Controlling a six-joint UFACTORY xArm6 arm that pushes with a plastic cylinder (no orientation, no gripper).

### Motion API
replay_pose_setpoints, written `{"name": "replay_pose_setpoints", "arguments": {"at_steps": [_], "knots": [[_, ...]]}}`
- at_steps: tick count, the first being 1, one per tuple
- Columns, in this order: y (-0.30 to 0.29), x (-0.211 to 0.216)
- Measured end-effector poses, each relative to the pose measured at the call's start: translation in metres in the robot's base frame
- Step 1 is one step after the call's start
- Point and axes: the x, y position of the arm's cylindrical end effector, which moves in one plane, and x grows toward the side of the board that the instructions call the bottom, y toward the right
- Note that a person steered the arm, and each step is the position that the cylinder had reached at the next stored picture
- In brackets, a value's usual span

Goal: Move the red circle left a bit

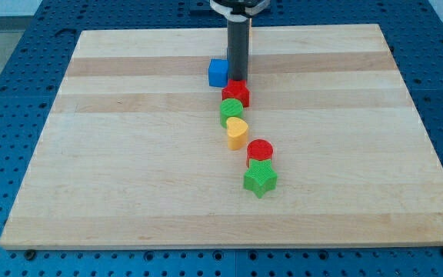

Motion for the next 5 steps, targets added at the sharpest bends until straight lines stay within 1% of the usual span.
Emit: {"name": "replay_pose_setpoints", "arguments": {"at_steps": [1, 2, 3, 4, 5], "knots": [[0.025, -0.016], [0.059, -0.023], [0.075, -0.052], [0.075, -0.082], [0.074, -0.104]]}}
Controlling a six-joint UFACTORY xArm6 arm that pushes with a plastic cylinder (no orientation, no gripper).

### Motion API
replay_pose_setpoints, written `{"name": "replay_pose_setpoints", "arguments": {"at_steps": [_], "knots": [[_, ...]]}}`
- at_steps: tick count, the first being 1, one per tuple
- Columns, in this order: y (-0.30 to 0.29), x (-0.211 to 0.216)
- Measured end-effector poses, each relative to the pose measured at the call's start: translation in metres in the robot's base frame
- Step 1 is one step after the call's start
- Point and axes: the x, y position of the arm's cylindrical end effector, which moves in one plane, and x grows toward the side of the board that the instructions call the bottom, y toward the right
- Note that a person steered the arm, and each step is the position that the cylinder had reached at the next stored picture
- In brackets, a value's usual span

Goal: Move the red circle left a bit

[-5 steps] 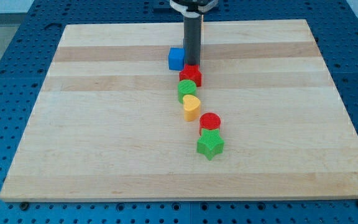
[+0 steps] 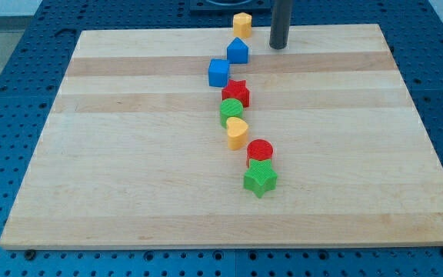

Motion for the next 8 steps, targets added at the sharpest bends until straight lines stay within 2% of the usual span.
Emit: {"name": "replay_pose_setpoints", "arguments": {"at_steps": [1, 2, 3, 5, 7, 8], "knots": [[0.036, 0.004], [0.075, 0.056], [0.086, 0.127], [0.081, 0.221], [0.026, 0.23], [0.016, 0.235]]}}
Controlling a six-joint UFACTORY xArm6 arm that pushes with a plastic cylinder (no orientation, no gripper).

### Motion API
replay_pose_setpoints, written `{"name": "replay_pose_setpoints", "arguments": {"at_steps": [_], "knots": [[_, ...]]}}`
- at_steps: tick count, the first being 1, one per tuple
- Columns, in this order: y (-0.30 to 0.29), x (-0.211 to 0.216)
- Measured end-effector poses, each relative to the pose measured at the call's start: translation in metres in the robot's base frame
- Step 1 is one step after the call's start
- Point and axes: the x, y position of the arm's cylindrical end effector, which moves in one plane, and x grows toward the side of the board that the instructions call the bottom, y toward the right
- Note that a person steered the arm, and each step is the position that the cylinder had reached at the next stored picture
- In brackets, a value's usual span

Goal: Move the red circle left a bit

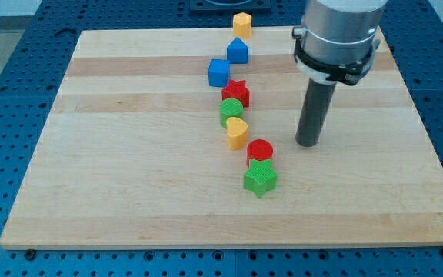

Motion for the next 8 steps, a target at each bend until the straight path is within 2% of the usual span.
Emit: {"name": "replay_pose_setpoints", "arguments": {"at_steps": [2, 5, 8], "knots": [[-0.037, 0.013], [-0.053, 0.013], [-0.045, 0.042]]}}
